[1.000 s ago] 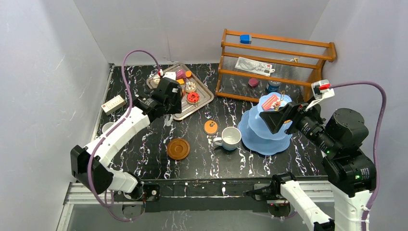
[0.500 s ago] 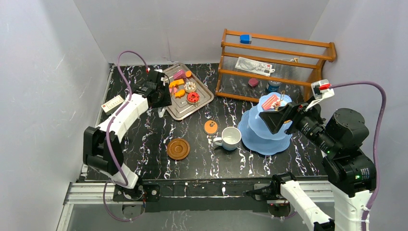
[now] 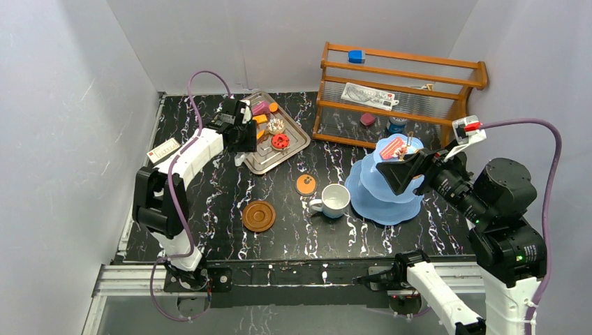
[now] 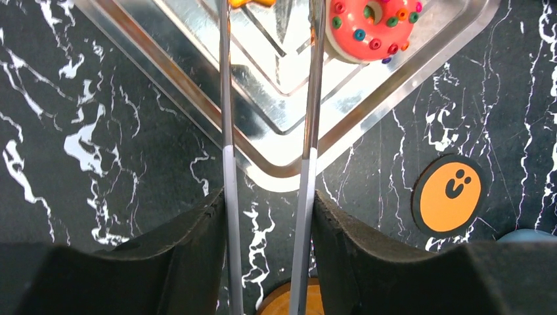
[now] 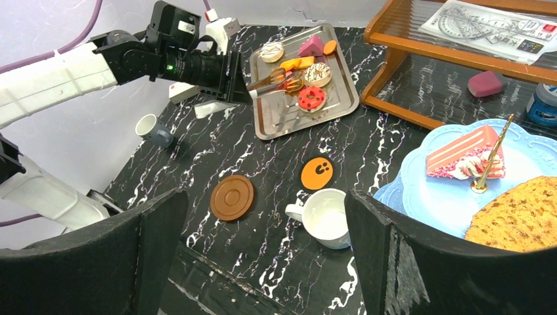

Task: Serve the afternoon tea
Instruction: Pick up the desert from the tray.

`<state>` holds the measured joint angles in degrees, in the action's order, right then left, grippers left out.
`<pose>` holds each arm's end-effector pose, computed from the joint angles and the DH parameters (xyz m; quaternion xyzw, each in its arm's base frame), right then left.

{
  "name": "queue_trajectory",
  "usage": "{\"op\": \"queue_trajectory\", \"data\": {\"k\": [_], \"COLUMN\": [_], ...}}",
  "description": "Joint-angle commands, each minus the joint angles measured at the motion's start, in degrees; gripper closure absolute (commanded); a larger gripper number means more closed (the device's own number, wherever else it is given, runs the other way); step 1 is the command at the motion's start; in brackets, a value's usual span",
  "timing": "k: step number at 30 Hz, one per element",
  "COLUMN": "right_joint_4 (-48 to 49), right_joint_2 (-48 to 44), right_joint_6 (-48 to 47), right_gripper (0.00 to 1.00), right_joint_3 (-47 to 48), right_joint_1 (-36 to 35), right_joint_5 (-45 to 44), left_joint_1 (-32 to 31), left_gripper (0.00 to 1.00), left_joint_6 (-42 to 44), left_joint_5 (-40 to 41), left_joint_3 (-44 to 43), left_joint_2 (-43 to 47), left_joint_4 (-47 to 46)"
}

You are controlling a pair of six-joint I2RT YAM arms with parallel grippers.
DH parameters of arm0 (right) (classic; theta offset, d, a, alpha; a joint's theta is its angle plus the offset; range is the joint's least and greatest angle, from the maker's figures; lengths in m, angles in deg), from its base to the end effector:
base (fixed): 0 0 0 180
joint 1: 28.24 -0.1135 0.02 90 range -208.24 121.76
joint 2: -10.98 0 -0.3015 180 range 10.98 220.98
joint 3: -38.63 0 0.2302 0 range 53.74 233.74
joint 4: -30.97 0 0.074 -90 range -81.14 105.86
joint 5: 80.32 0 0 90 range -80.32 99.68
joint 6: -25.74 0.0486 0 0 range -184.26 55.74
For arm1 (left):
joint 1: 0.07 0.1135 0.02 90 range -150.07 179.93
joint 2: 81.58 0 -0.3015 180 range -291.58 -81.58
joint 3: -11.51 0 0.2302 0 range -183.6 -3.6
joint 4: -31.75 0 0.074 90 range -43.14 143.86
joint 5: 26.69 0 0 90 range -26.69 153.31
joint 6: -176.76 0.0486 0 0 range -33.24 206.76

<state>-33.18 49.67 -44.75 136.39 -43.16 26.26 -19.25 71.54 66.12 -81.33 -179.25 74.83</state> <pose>0.0187 0.0193 0.4888 -0.0680 0.7334 0.2993 0.6066 0.3519 -0.1199 0.3020 0.0234 0.9328 -0.0843 0.3497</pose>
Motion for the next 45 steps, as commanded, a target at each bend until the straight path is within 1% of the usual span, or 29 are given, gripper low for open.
{"op": "queue_trajectory", "data": {"k": [1,3,7,11,14,19,23,28,34,37,45], "right_joint_4": [3.38,3.48,3.56,4.01,4.05,4.12,4.37,4.65,4.36,4.64,4.98], "right_joint_2": [-0.48,-0.63,-0.55,-0.81,-1.0,-1.01,-0.91,-0.73,-0.51,-0.55,-0.64], "right_joint_6": [-0.78,-0.79,-0.79,-0.79,-0.71,-0.73,-0.7,-0.44,-0.35,-0.35,-0.17], "right_gripper": [0.02,0.01,0.01,0.01,0.01,0.01,0.01,0.01,0.01,0.01,0.01], "right_joint_3": [1.81,1.65,1.34,0.64,0.24,0.15,0.07,0.05,0.25,0.06,-0.69], "right_joint_1": [0.06,0.01,0.06,-0.02,0.02,0.01,0.04,0.04,0.0,0.05,0.05], "right_joint_5": [-0.17,-0.42,-0.16,0.0,-0.02,-0.17,-0.05,0.17,-0.19,-0.13,-0.1], "left_joint_1": [0.28,0.28,0.31,0.28,0.28,0.26,0.28,0.28,0.27,0.27,0.27], "left_gripper": [0.56,0.56,0.56,0.57,0.58,0.6,0.61,0.58,0.59,0.63,0.68], "left_joint_6": [2.48,2.39,2.19,1.13,0.09,-0.08,2.09,3.45,4.06,4.13,3.91], "left_joint_5": [-2.81,-2.81,-6.18,-9.92,-10.42,-7.45,-3.97,-4.08,-5.53,-5.91,-5.85], "left_joint_3": [-3.14,-3.29,-3.31,-5.29,-6.02,-6.32,-6.58,-6.82,-7.03,-7.21,-7.51], "left_joint_2": [-0.7,-1.29,-1.77,-2.65,-1.82,0.09,-1.11,-3.37,-4.65,-4.47,-2.92], "left_joint_4": [-2.17,-1.75,-0.84,2.31,4.34,6.32,6.41,6.17,5.05,4.81,5.97]}}
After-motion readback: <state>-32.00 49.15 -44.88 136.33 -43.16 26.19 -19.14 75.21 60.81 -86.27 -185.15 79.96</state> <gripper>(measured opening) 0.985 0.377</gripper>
